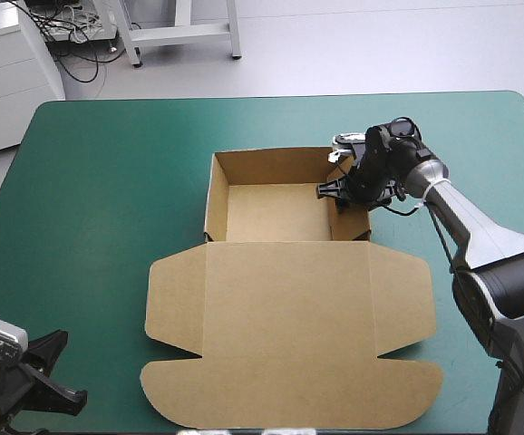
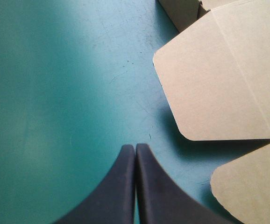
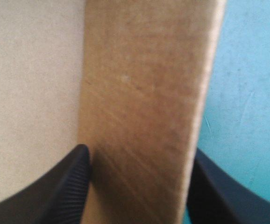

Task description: Fold the box

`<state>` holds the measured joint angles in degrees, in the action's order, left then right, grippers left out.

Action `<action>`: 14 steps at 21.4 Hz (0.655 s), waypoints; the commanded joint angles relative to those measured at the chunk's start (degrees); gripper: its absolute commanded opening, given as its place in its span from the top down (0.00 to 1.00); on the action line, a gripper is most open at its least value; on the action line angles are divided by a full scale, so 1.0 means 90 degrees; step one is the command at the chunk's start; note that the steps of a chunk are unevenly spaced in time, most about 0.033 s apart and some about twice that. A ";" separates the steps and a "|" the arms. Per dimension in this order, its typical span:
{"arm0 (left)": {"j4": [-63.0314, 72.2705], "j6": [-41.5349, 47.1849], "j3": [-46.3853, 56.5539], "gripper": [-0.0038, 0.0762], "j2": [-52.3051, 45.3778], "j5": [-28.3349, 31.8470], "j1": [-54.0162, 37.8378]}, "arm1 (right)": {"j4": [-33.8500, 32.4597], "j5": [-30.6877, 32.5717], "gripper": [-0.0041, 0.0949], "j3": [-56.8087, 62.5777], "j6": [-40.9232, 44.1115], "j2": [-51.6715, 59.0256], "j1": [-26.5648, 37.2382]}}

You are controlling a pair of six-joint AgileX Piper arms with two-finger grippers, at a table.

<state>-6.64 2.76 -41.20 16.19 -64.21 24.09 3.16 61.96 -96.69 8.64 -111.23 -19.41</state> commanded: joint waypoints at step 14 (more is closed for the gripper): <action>-0.0048 0.0023 -0.0131 0.98 0.0079 0.0449 0.0012 | -0.0175 0.0814 0.97 -0.2238 -0.0609 0.0388 0.1089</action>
<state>-6.78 2.71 -41.20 16.08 -64.15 24.09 1.67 68.09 -108.94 5.83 -111.30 -14.32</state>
